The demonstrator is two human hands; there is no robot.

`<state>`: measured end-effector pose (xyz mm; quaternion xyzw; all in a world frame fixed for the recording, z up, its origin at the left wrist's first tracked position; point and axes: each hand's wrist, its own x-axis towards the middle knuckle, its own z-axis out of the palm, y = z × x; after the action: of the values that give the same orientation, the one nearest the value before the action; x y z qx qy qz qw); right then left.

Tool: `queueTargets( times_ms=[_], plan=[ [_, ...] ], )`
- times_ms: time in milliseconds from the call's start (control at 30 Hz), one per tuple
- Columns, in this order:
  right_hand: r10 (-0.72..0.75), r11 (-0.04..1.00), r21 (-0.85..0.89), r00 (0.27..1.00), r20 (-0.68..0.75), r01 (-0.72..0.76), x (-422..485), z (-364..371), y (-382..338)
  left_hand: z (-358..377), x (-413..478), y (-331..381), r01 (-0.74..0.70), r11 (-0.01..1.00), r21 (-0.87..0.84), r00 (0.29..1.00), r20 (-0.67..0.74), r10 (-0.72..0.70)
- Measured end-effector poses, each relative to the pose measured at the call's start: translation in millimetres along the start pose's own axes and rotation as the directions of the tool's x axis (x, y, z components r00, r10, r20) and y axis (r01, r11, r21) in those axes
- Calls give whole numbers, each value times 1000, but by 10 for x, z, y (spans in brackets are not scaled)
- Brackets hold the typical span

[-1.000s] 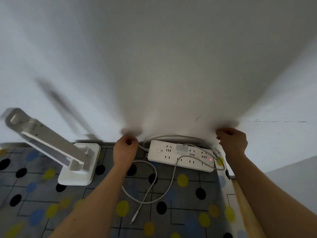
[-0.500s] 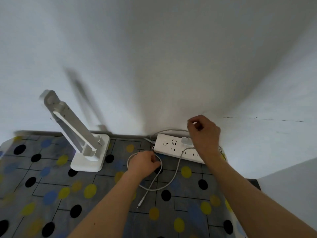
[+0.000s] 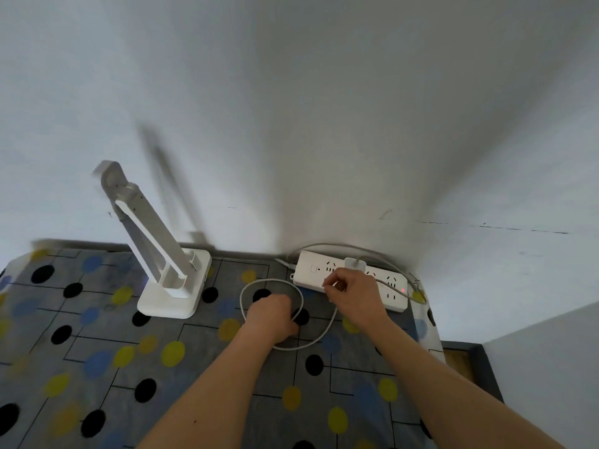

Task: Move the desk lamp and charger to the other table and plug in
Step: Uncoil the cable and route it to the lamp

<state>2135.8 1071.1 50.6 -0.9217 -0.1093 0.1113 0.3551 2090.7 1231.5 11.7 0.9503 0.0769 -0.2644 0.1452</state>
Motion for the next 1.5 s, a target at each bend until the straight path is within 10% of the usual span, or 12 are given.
queueTargets(
  times_ms=[267, 567, 800, 1100, 1333, 1500],
  plan=[
    [39, 991, -135, 932, 359, 10, -45, 12, 57, -263, -53, -69, -40, 647, -762, 958, -213, -191],
    [6, 999, -39, 981, 194, 1, -20, 8, -205, -678, -258, -280, -200, 695, -691, 895, -418, -158],
    [-11, 996, 90, 985, 172, -4, 25, 23, -527, -971, -426, -336, -224, 119, -967, 920, -250, -303],
    [64, 866, 422, 895, 441, -269, -25, 24, -717, -1037, -476, -410, -158, -276, -948, 971, -98, -219],
    [113, 583, 752, 948, 297, -306, -26, -56, -696, -962, -495, -408, -23, -338, -941, 986, 34, -162],
    [196, 405, 863, 950, 242, -303, 49, -120, -795, -887, -540, -412, 147, 87, -985, 970, 126, -210]
  ],
)
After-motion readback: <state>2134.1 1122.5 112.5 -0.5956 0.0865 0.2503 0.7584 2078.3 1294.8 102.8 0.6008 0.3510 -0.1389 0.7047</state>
